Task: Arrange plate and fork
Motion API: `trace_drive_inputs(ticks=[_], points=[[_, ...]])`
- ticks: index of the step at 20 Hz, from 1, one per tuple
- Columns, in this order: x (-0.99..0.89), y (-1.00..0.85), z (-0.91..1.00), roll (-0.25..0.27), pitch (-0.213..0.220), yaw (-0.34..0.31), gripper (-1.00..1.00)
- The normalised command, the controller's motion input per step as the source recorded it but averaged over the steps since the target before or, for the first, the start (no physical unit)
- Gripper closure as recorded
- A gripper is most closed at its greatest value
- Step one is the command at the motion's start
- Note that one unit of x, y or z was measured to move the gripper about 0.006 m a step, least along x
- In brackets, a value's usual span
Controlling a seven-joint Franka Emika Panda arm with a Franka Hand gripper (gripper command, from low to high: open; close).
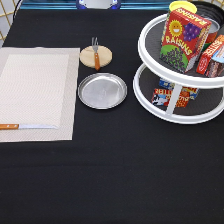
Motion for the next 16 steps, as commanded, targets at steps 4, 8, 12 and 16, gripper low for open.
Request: trace_drive_inputs(ticks=[4,8,12,16], points=[[0.35,-0.02,0.00,-0.021,-0.001,-0.008,-1.00],[0.79,-0.17,0.03,-0.002,0.046,-0.003,-1.00],[0.95,-0.28,0.08,0.003,0.078,-0.001,-1.00],[0.93,-0.29,0.08,0.002,0.077,0.000,-1.00]])
